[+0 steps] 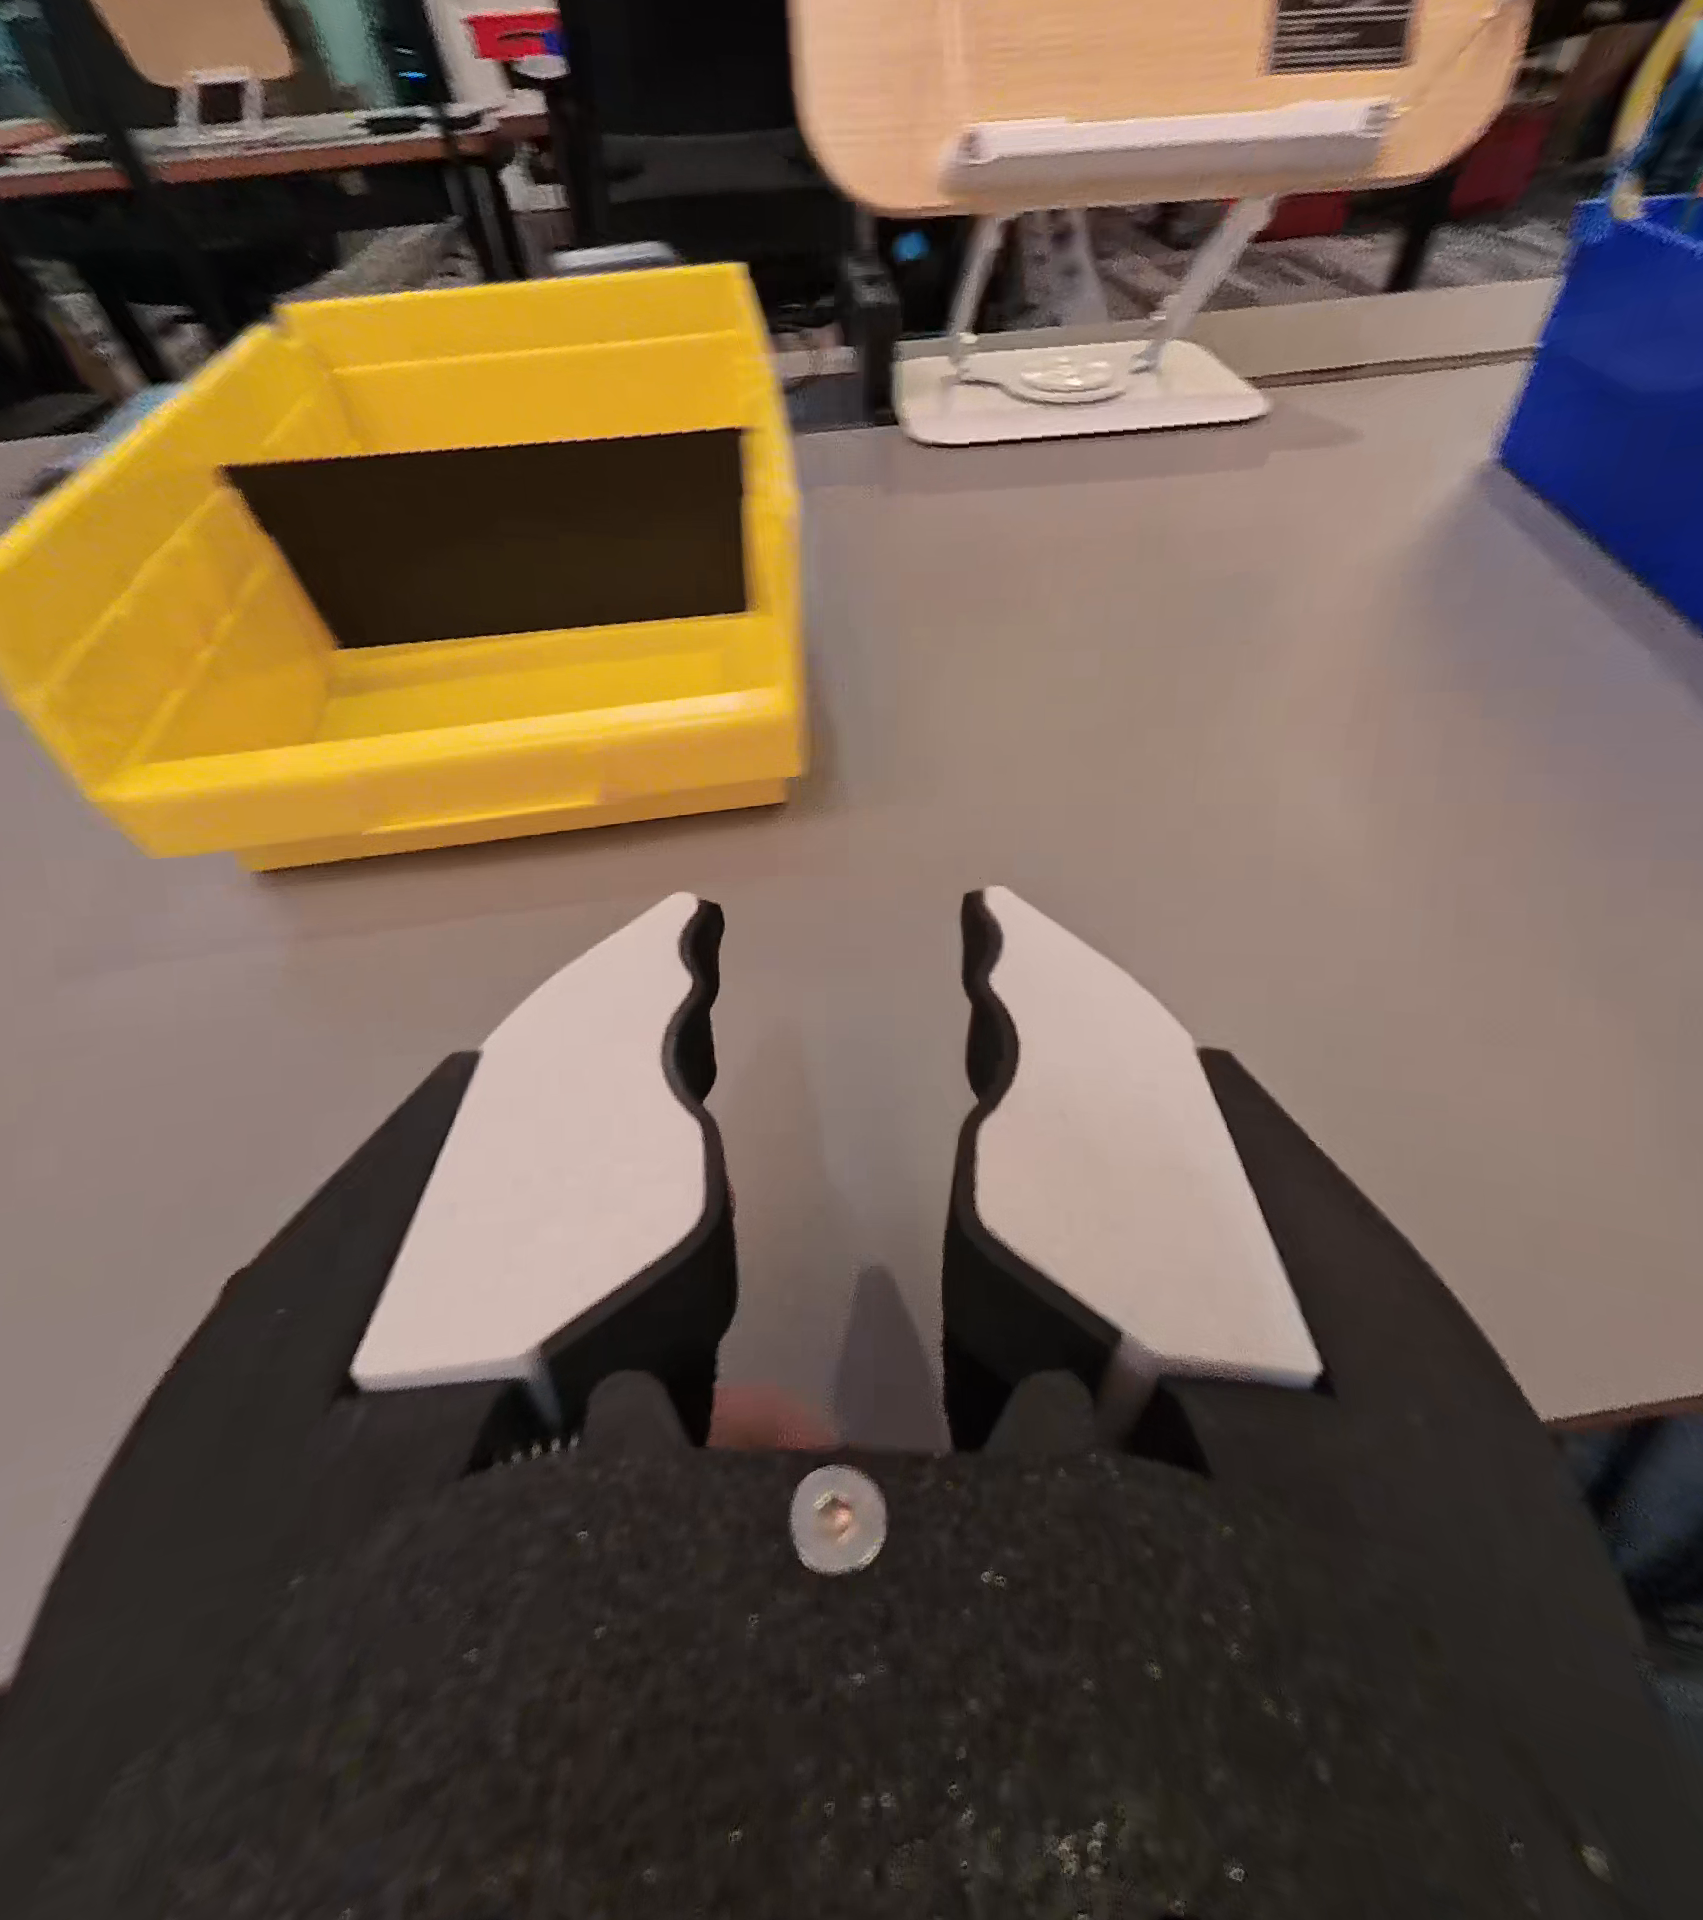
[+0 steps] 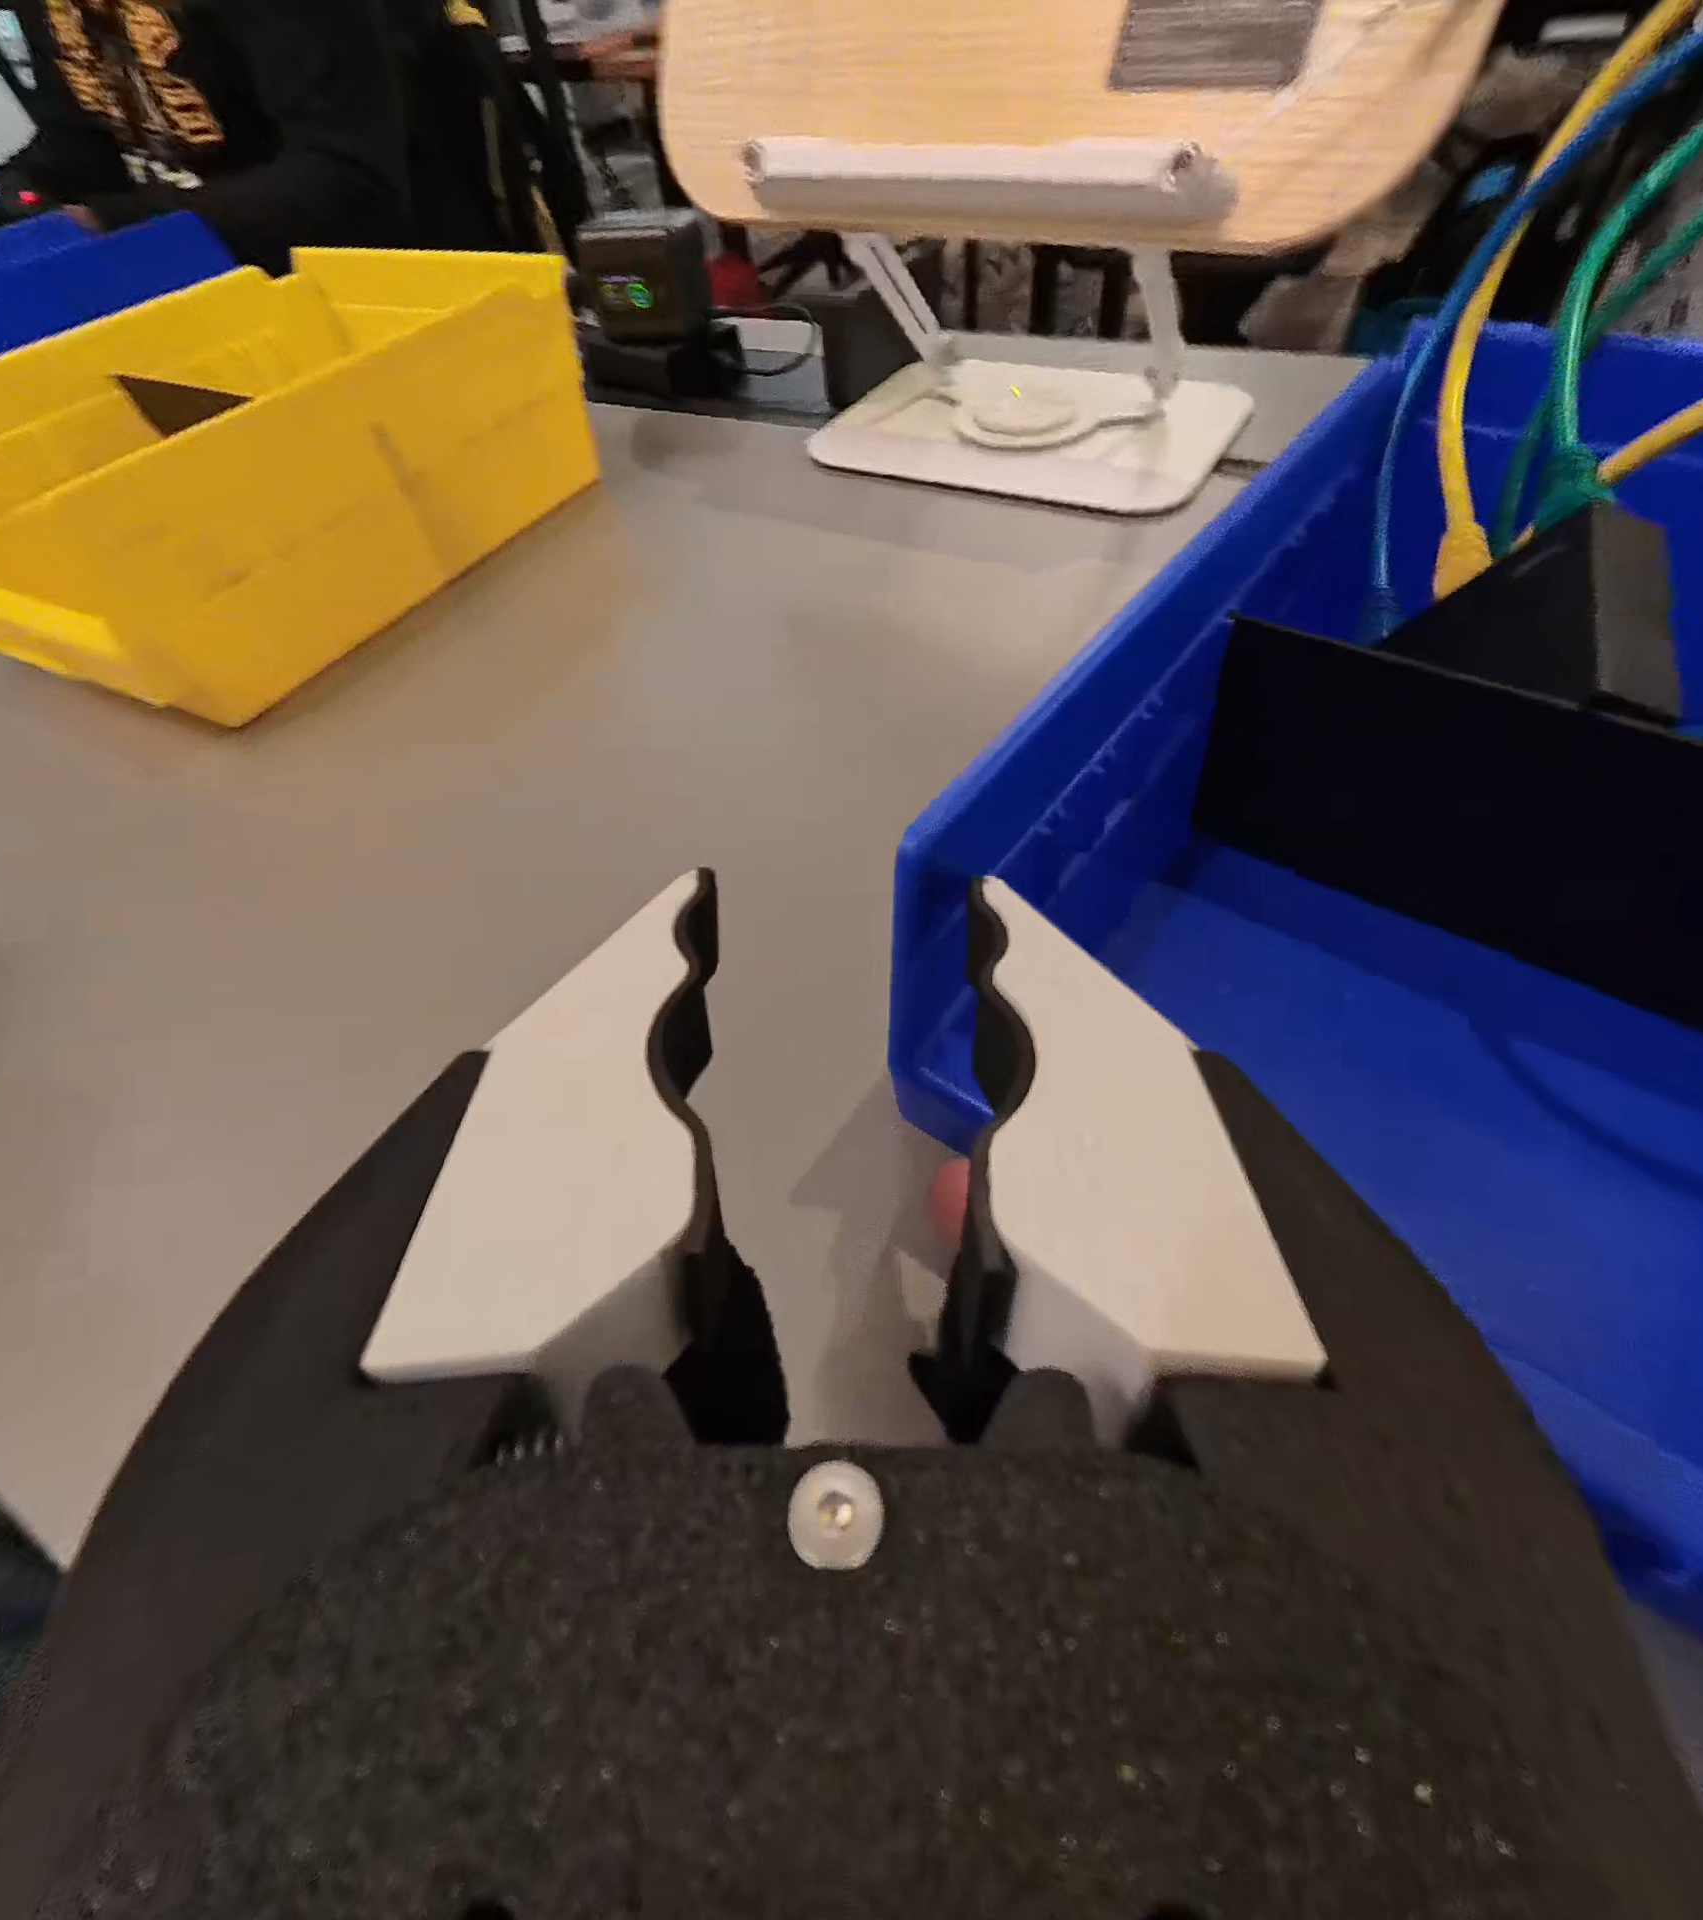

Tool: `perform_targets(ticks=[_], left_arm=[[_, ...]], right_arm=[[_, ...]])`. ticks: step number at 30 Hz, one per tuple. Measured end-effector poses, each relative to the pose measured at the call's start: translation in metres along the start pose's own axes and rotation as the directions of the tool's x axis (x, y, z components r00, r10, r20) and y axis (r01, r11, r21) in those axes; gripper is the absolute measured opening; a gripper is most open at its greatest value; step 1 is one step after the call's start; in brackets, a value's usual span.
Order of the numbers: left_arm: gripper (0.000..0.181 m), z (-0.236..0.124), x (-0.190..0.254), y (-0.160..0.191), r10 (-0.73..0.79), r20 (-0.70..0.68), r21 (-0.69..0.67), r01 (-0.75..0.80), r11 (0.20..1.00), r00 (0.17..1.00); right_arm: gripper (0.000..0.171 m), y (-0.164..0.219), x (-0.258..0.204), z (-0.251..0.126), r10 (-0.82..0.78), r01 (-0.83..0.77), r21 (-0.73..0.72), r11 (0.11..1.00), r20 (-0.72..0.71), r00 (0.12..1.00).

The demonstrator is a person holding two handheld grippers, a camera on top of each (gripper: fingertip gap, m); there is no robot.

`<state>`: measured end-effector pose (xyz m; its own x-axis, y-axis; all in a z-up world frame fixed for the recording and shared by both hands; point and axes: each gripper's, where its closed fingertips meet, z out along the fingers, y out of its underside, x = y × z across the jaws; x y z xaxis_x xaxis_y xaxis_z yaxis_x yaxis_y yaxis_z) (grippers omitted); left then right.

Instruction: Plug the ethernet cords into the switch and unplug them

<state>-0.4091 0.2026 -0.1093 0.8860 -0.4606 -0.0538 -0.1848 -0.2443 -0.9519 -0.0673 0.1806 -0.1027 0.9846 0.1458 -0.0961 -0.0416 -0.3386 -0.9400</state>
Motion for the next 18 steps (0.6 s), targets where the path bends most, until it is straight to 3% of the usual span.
perform_targets(ticks=[4, 7, 10, 15, 18], left_arm=[[0.055, 0.012, 0.087, -0.013, -0.016, -0.221, -0.003, 0.016, 1.0, 0.975], [0.059, 0.028, 0.166, -0.031, 0.012, -0.389, 0.007, -0.009, 1.0, 0.921], [0.059, 0.053, 0.24, -0.048, 0.048, -0.494, 0.015, -0.047, 0.999, 0.868], [0.054, 0.116, 0.325, -0.058, 0.069, -0.506, -0.038, -0.101, 0.994, 0.86], [0.038, 0.153, 0.338, -0.049, 0.058, -0.42, -0.104, -0.112, 0.988, 0.906]], right_arm=[[0.048, -0.018, 0.009, -0.035, -0.045, 0.055, 0.117, 0.992, -0.081, 0.996], [0.047, -0.026, 0.071, -0.076, 0.048, 0.014, 0.214, 0.977, -0.28, 0.959], [0.047, -0.011, 0.148, -0.117, 0.121, 0.003, 0.231, 0.973, -0.521, 0.845], [0.05, 0.031, 0.178, -0.102, 0.187, -0.153, 0.108, 0.982, -0.496, 0.848], [0.029, 0.043, 0.193, -0.093, 0.178, -0.176, 0.059, 0.983, -0.561, 0.808]])
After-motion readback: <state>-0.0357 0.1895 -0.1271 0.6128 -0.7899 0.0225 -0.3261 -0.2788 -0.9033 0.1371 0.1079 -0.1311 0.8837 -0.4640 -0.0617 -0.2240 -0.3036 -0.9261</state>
